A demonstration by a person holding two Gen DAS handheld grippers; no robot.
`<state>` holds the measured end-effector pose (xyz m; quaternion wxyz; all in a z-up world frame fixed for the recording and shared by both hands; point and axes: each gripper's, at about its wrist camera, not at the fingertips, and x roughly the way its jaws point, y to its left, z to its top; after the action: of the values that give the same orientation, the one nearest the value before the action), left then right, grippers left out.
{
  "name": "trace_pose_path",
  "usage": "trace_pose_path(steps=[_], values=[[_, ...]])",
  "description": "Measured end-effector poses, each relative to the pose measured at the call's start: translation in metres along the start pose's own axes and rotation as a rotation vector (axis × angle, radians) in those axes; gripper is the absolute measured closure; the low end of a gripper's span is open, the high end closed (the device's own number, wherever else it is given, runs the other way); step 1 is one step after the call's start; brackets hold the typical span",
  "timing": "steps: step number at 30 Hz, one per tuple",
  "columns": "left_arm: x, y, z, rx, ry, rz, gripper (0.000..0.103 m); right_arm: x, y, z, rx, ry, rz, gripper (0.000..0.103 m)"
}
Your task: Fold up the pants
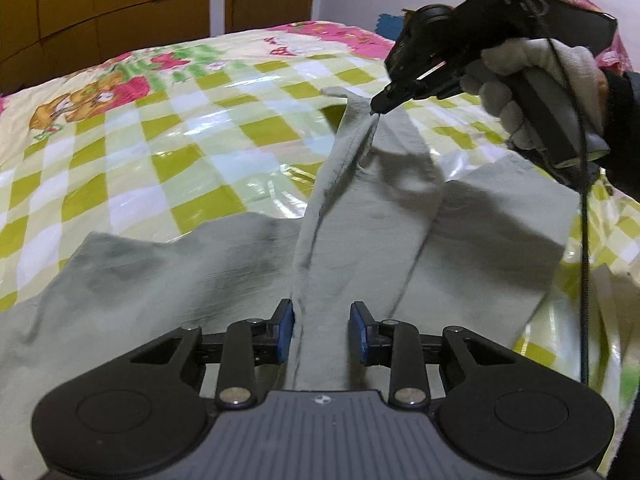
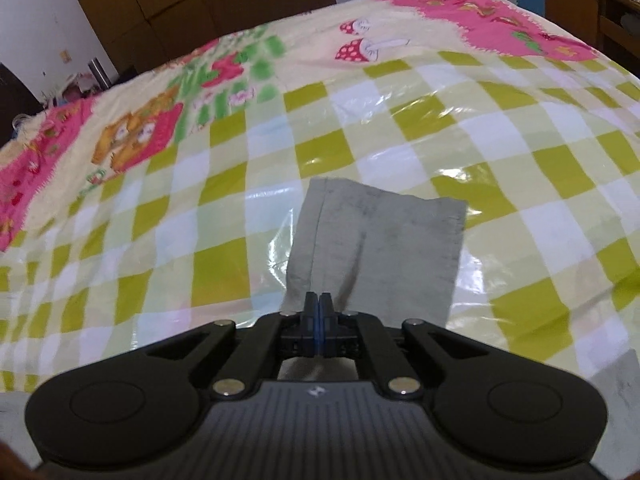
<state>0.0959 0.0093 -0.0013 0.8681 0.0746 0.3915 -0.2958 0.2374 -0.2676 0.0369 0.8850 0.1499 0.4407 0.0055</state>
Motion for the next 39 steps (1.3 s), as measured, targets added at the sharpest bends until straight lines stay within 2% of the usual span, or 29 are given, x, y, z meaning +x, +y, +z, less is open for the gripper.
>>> trace_pose_path(steps=[6, 9, 14, 15, 17, 20, 23, 25, 27, 29, 34, 35, 36, 37, 38, 39], values=[[-0.008, -0.016, 0.004, 0.050, -0.027, -0.028, 0.060, -0.062, -0.042, -0.017, 0.088, -0.068, 0.037, 0.103], [-0.009, -0.029, 0.002, 0.073, -0.030, -0.057, 0.060, -0.104, -0.081, -0.049, 0.201, -0.103, 0.053, 0.103], [0.006, -0.053, -0.005, 0.136, 0.026, -0.082, 0.060, -0.131, -0.140, -0.121, 0.356, -0.051, -0.026, 0.102], [0.008, -0.057, -0.006, 0.146, 0.037, -0.084, 0.060, -0.131, -0.148, -0.130, 0.371, -0.043, -0.047, 0.098], [0.010, -0.065, -0.006, 0.167, 0.043, -0.081, 0.060, -0.132, -0.166, -0.141, 0.424, -0.044, -0.073, 0.095], [0.011, -0.073, -0.005, 0.180, 0.050, -0.076, 0.060, -0.135, -0.183, -0.140, 0.493, -0.081, -0.033, 0.092], [0.014, -0.078, -0.004, 0.190, 0.061, -0.066, 0.060, -0.133, -0.187, -0.131, 0.487, -0.120, -0.019, 0.076], [0.015, -0.081, -0.003, 0.194, 0.064, -0.064, 0.060, -0.129, -0.188, -0.127, 0.477, -0.134, -0.031, 0.072], [0.016, -0.082, -0.001, 0.200, 0.065, -0.065, 0.060, -0.117, -0.190, -0.122, 0.493, -0.096, -0.059, 0.067], [0.018, -0.083, -0.001, 0.204, 0.066, -0.067, 0.060, -0.107, -0.195, -0.125, 0.528, -0.060, -0.057, 0.067], [0.022, -0.081, 0.003, 0.193, 0.064, -0.071, 0.060, -0.096, -0.197, -0.118, 0.554, -0.062, -0.029, 0.063], [0.022, -0.080, 0.003, 0.190, 0.064, -0.071, 0.060, -0.093, -0.197, -0.115, 0.550, -0.062, -0.030, 0.063], [0.022, -0.080, 0.003, 0.190, 0.063, -0.071, 0.060, -0.091, -0.196, -0.114, 0.546, -0.059, -0.034, 0.067], [0.023, -0.081, 0.003, 0.190, 0.062, -0.070, 0.060, -0.089, -0.197, -0.114, 0.548, -0.060, -0.037, 0.076], [0.023, -0.081, 0.004, 0.189, 0.060, -0.068, 0.060, -0.088, -0.199, -0.114, 0.557, -0.055, -0.026, 0.101], [0.022, -0.080, 0.004, 0.188, 0.058, -0.068, 0.060, -0.089, -0.202, -0.115, 0.581, -0.053, 0.000, 0.100]])
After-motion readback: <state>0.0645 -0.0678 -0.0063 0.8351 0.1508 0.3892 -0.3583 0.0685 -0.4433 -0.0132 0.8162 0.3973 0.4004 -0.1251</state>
